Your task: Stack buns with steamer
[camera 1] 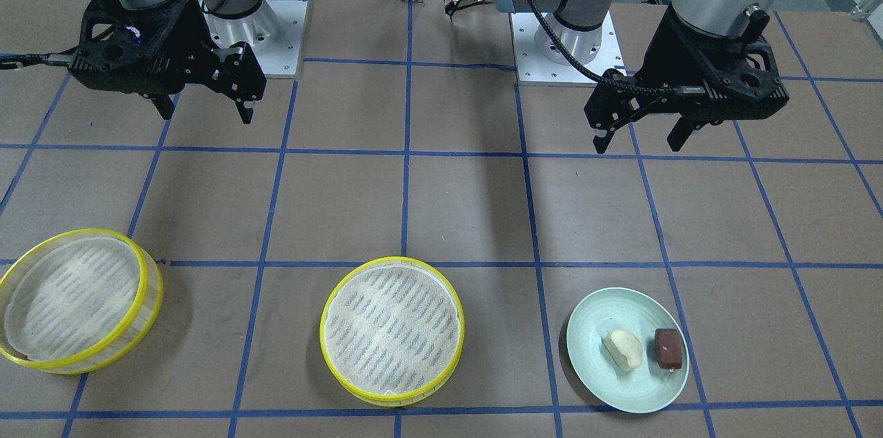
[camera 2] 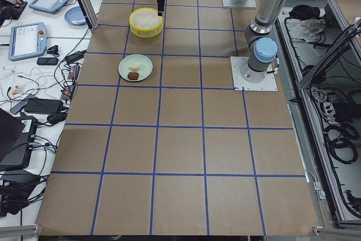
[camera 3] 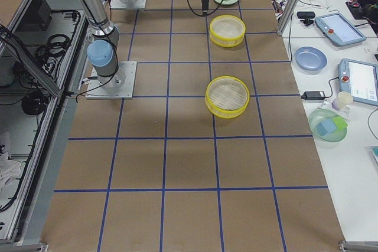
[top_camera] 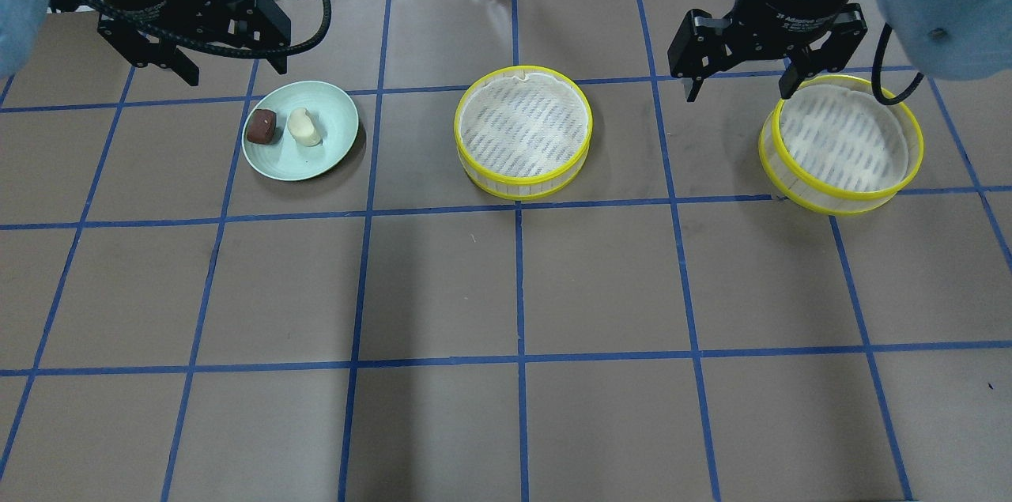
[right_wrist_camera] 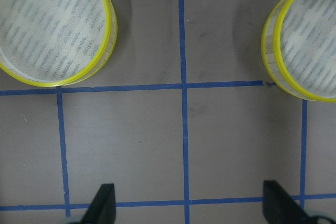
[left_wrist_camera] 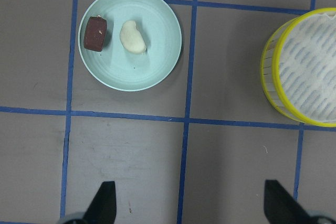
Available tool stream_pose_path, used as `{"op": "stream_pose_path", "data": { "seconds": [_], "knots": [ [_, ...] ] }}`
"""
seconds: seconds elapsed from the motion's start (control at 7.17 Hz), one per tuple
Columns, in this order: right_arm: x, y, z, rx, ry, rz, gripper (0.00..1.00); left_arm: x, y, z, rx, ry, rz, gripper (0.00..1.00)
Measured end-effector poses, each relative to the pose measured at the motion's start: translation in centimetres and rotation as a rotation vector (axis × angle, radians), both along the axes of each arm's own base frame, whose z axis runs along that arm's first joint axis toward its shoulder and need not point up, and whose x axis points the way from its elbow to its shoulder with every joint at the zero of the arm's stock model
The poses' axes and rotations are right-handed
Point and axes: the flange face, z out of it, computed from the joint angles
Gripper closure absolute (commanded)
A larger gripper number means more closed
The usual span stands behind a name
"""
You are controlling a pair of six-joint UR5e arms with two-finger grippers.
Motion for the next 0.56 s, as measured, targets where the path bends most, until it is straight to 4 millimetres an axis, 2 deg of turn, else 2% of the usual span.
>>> {"op": "stream_pose_path", "data": {
  "seconds": [0.28,0.56],
  "knots": [
    [0.0,0.2,0.2,-0.002,0.001,0.022,0.00,0.4,0.0,0.1,-0.004,0.008,0.006,0.00],
    [-0.6,-0.2,0.2,-0.011,0.001,0.020,0.00,0.8,-0.9,-0.9,-0.004,0.009,0.005,0.00]
  ]
}}
